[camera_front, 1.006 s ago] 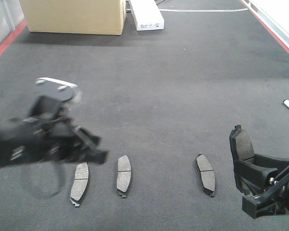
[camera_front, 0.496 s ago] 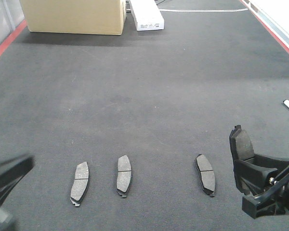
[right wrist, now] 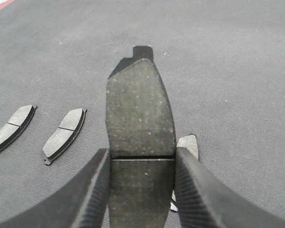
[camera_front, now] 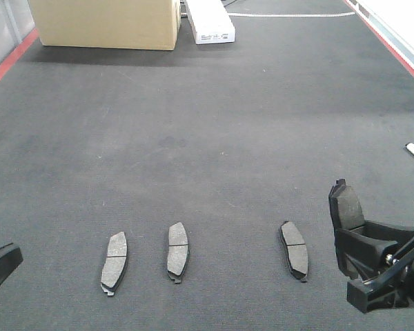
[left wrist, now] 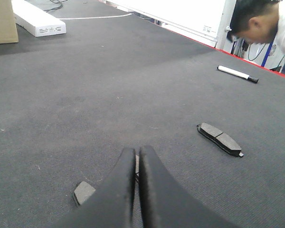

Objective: Move and align brake pads A on conveyor
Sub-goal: 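Lower the right gripper with its pad beside the other placed pad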

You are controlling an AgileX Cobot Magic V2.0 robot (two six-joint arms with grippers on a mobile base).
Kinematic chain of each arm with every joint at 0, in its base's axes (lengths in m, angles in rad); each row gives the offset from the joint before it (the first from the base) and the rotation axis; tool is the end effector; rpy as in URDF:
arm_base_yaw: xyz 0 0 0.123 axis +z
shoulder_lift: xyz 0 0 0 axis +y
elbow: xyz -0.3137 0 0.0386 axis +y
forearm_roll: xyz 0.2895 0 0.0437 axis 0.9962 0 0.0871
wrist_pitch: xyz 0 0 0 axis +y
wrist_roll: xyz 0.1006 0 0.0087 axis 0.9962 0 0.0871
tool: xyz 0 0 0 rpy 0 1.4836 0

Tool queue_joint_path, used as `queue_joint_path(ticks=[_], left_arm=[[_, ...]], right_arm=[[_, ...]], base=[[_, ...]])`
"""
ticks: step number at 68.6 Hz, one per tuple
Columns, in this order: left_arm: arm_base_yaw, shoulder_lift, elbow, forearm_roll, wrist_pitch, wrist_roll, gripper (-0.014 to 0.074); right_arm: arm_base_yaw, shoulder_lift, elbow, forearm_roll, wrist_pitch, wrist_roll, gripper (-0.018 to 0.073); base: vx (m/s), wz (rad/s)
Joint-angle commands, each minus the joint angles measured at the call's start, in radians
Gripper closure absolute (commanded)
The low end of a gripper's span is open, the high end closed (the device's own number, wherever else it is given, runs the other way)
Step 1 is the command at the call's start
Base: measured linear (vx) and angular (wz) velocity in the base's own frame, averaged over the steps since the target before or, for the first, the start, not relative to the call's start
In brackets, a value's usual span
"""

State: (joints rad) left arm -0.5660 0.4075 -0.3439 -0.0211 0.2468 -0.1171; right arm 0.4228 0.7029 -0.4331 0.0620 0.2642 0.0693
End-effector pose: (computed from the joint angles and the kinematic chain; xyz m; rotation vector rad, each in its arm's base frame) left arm 0.0988 -0.0634 0.2855 0.3912 1.7803 -0.5059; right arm 0.1519 0.0701 0.2765 -0.3082 2.0128 0.3655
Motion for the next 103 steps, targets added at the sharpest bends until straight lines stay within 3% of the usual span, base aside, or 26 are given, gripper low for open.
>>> queue_joint_path(ticks=[1, 43, 60, 73, 84, 103], left_arm=[[-0.003, 0.008, -0.023, 0.0, -0.069, 0.002, 0.0604], [-0.003, 0.008, -0.023, 0.0, -0.069, 0.002, 0.0604], [-0.003, 0.008, -0.023, 0.0, -0.07, 0.002, 0.0604], [-0.003, 0.008, -0.023, 0.0, -0.07, 0.002, 0.0604], [-0.003, 0.008, -0.023, 0.0, -0.07, 0.002, 0.0604], [-0.003, 0.008, -0.023, 0.0, -0.069, 0.002, 0.0604]], right_arm=[[-0.003, -0.004, -0.032, -0.003, -0.091, -0.007, 0.0531], [-0.003, 0.052, -0.049, 0.012, -0.148, -0.003, 0.0529], [-0.003, 0.339, -0.219, 0.068, -0.051, -0.003, 0.0512], [-0.003, 0.6, -0.365, 0.27, 0.03, -0.005, 0.0498], [-0.003, 0.798, -0.471, 0.371, 0.096, -0.008, 0.0492], [0.028, 1.009, -0.6, 0.366, 0.129, -0.014, 0.0478]], base=[[0.0, 0.0], [0.0, 0.0], [0.0, 0.0], [0.0, 0.0], [0.0, 0.0], [0.0, 0.0]])
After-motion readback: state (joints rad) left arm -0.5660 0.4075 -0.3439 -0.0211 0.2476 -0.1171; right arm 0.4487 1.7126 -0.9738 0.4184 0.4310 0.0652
